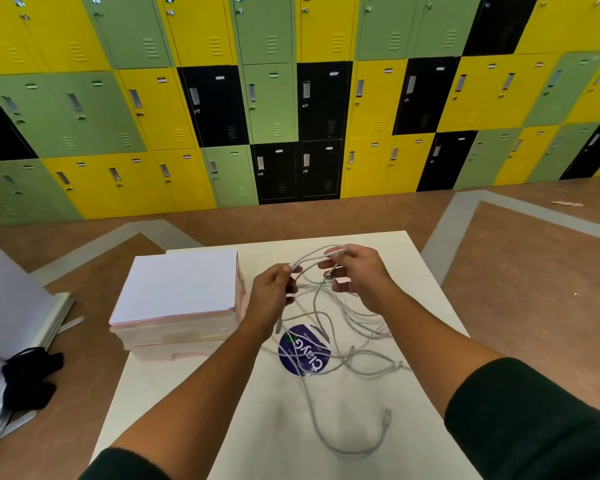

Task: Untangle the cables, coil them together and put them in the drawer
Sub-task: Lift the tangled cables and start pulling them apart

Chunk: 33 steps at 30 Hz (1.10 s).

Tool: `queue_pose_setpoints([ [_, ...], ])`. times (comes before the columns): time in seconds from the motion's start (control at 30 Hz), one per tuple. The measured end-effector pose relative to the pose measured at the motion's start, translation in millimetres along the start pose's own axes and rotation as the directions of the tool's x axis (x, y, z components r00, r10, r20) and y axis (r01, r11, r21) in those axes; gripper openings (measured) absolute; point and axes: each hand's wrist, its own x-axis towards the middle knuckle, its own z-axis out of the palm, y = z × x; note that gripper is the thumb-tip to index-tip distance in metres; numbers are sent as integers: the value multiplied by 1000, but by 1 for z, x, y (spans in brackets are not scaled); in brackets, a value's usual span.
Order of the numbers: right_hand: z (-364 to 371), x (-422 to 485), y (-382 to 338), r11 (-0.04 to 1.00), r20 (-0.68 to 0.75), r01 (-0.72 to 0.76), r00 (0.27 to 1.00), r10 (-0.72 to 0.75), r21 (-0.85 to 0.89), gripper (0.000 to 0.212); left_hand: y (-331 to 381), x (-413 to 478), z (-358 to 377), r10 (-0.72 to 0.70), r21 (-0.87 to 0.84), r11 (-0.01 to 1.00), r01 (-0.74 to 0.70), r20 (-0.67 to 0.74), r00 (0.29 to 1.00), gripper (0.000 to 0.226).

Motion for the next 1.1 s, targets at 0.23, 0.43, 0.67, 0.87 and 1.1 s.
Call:
queue_pose_setpoints([
  [0.23, 7, -5, -8, 973, 12, -73, 997, 72, 217, 22, 6, -5, 20, 56, -25, 998, -55, 78, 995, 28],
  [0.43, 6, -3, -4, 961, -20, -71, 997, 80, 268, 16, 18, -13, 29, -35, -70, 997, 44, 118, 992, 28],
  [0.67, -4, -1, -2, 1000, 14, 6, 1000, -6, -29, 7, 14, -5, 27, -88, 2, 996, 88, -51, 995, 30],
  [0.87, -16, -6, 2, 993, 33, 51, 998, -47, -108, 22, 16, -1, 7, -242, -284, 925, 252, 72, 968, 26],
  [1.1, -8, -19, 25, 949, 239, -49, 962, 128, -311, 60, 23, 3, -2, -250, -558, 772, 306, 177, 952, 21],
])
